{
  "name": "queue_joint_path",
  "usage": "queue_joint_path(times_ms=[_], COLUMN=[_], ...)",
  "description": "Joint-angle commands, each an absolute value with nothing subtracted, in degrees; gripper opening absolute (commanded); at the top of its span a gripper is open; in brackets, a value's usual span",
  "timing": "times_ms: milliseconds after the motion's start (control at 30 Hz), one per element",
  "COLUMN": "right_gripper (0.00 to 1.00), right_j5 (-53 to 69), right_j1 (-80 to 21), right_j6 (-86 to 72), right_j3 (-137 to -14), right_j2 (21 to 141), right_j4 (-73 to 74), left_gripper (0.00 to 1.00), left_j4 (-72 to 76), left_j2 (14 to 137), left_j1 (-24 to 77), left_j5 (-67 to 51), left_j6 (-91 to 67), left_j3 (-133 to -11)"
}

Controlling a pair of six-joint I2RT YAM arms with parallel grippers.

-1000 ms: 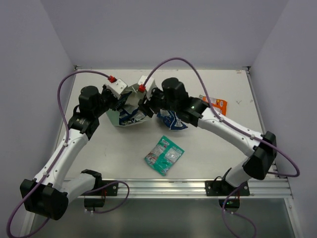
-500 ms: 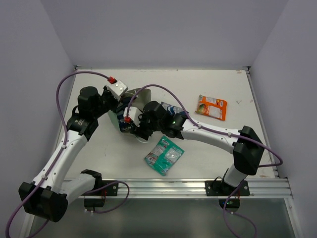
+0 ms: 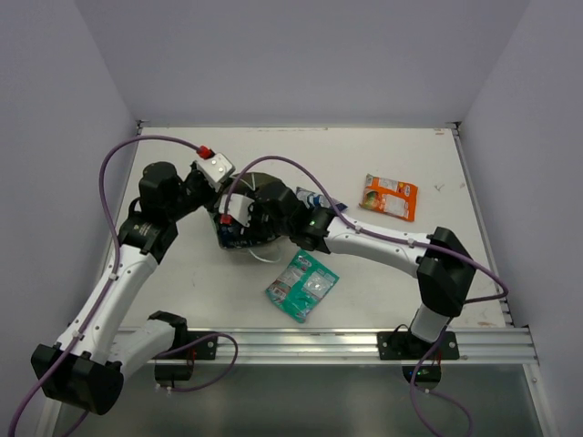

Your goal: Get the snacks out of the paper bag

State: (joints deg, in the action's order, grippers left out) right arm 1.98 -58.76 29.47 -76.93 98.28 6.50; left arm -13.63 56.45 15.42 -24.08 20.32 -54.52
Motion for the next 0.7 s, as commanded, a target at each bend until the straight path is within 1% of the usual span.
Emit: queue_joint_path(times_ms=[0,200,367,567,667], right_gripper=[0.58,0.62,0.63,0.63,0.64], right_j5=[1.1,1.6,1.0,-2.2,-3.3], right_j1=[-59.0,-59.0,-58.9,-58.7,-58.6], right_j6=[33.5,34.0,32.5,30.9,33.0], right_j3=[-78.5,-76.4,-78.0,-76.0,-75.0], right_j2=[100.3,99.9,96.2,91.1,91.4], right_j4=[4.0,6.1,10.8,7.5,8.0], left_gripper=[0.00,0.00,0.00,0.00,0.00], left_j4=[-13.2,-13.4,-13.4,-13.2,-13.2], left_j2=[54.8,54.3,54.2,54.6,54.4], left_j1=[15.6,15.6,15.6,15.7,15.7], left_j5=[-25.7,-25.6,-24.3,-23.6,-23.7], left_j6=[20.0,20.0,19.5,17.8,17.8], left_j3=[-55.4,-54.6,-53.7,-53.5,-53.5])
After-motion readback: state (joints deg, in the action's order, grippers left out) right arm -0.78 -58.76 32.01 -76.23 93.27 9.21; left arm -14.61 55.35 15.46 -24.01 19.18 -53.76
